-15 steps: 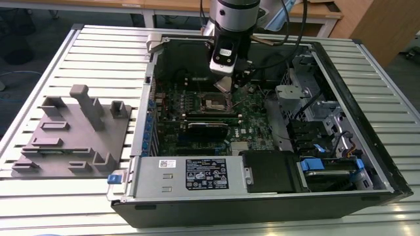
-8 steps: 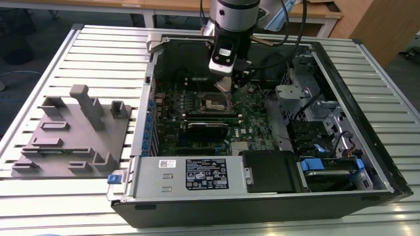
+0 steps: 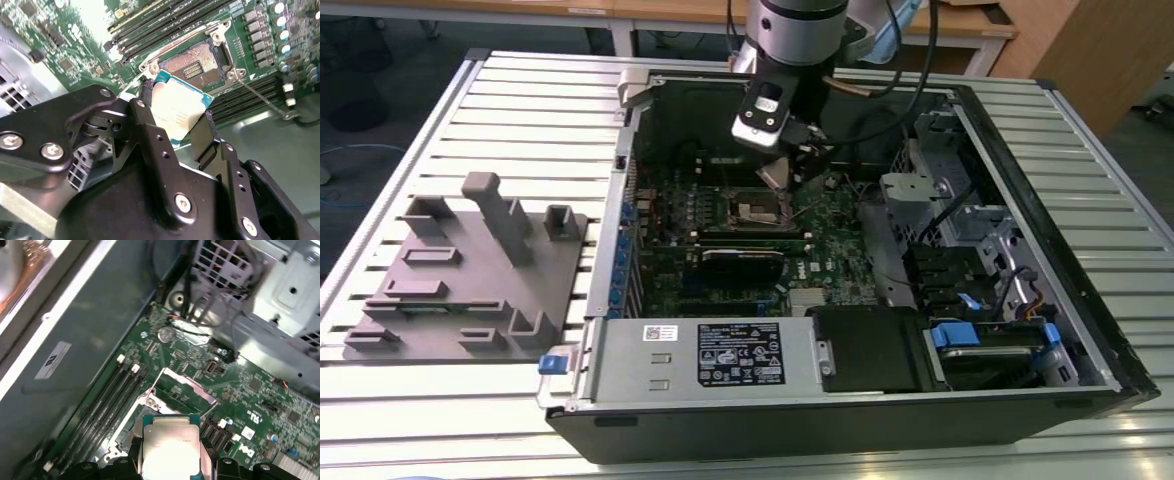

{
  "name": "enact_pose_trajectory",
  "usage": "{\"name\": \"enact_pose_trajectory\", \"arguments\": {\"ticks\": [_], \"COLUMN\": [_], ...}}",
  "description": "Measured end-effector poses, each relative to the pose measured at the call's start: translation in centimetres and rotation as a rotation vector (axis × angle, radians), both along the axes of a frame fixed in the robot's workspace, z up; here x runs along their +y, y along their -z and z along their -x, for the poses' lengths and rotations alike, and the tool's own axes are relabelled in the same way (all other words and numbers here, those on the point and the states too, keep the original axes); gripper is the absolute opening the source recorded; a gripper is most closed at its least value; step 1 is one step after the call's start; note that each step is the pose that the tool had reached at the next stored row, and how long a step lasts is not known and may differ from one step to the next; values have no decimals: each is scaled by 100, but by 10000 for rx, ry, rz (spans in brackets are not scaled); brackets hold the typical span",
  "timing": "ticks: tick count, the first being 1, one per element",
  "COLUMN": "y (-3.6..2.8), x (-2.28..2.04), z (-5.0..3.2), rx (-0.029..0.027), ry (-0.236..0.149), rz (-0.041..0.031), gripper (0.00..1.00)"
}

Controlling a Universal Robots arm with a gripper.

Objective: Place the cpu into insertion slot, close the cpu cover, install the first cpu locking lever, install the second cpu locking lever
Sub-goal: 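Place the cpu into insertion slot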

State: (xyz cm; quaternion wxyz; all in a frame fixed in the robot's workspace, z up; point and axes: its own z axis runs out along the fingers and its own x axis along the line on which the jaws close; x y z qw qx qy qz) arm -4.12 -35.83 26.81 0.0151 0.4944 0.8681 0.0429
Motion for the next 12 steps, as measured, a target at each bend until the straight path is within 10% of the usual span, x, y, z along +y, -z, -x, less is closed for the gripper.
{"name": "enact_pose_trajectory", "arguments": {"ticks": [12], "y": [28], "x": [0], "z": [0], "rx": [0], "ry": [2186], "rz": [-1], "gripper": [54]}}
